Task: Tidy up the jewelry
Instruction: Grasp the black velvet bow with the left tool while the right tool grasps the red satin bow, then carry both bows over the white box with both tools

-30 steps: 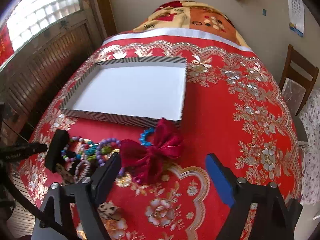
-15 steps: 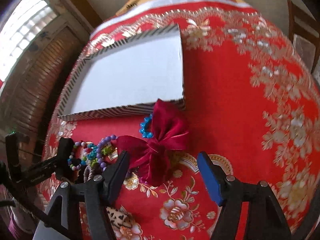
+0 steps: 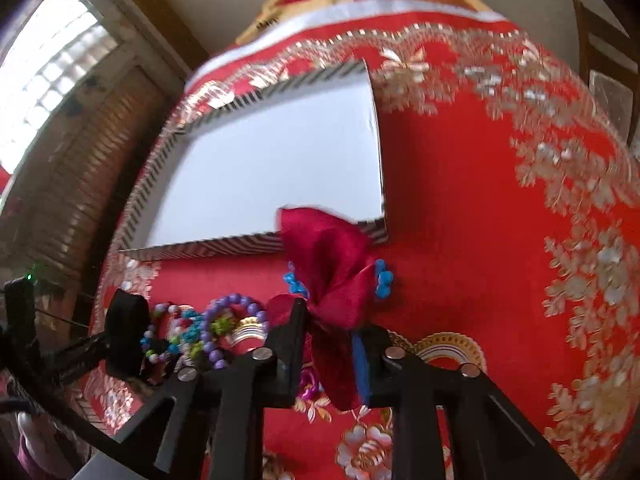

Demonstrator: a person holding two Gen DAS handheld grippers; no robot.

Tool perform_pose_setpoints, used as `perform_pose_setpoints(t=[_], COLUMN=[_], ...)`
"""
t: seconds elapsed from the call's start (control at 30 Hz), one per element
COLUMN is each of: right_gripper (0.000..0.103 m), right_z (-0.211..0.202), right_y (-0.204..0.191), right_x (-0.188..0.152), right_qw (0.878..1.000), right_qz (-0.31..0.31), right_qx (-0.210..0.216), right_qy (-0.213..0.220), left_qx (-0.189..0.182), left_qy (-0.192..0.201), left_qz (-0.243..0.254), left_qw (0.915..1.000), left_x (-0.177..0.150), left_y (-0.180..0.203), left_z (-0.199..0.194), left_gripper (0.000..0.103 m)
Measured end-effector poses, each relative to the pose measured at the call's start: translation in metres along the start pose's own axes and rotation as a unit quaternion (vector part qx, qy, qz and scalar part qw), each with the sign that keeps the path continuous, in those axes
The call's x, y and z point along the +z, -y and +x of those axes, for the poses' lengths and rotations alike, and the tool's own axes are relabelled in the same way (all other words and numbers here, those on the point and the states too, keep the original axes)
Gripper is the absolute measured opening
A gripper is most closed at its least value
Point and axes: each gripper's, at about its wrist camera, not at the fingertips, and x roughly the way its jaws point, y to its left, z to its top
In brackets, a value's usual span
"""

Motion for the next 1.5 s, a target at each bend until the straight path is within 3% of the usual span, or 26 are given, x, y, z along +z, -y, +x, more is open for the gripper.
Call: perform_pose_setpoints(t=[0.3, 0.5, 0.73, 1.03, 1.5], right_gripper=[0.018, 0.018, 0.018, 0.018, 0.018], right_z=[-0.046, -0.041, -0.008, 0.052, 0.117], right_y=[-0.012, -0.02, -0.026, -0.027, -0.009], right_x=[0.015, 0.043, 0.083, 0.136, 0.194], right_qw=[0.998, 0.998, 0.998, 0.998, 0.997], right_qz=[-0.015, -0.037, -0.055, -0.062, -0.058], right_qx=[0.04, 0.029, 0.015, 0.004, -0.008], right_qy=[0.041, 0.047, 0.03, -0.007, -0.048], left_qx=[-0.011, -0.001, 0.01, 0.036, 0.064], left_qy=[0.049, 0.076, 0.074, 0.044, 0.025], left_qz=[0.011, 0.025, 0.026, 0.029, 0.022], left_qw=[0.9987, 0.9968, 0.9969, 0.998, 0.9974], left_x=[0.027, 0.063, 0.115, 0.173, 0.222], left_y=[0.009, 0.023, 0.032, 0.035, 0.034], left_z=[-0.043, -0.048, -0.019, 0.037, 0.09], left_gripper=[0.014, 0.014, 0.014, 0.014, 0.014])
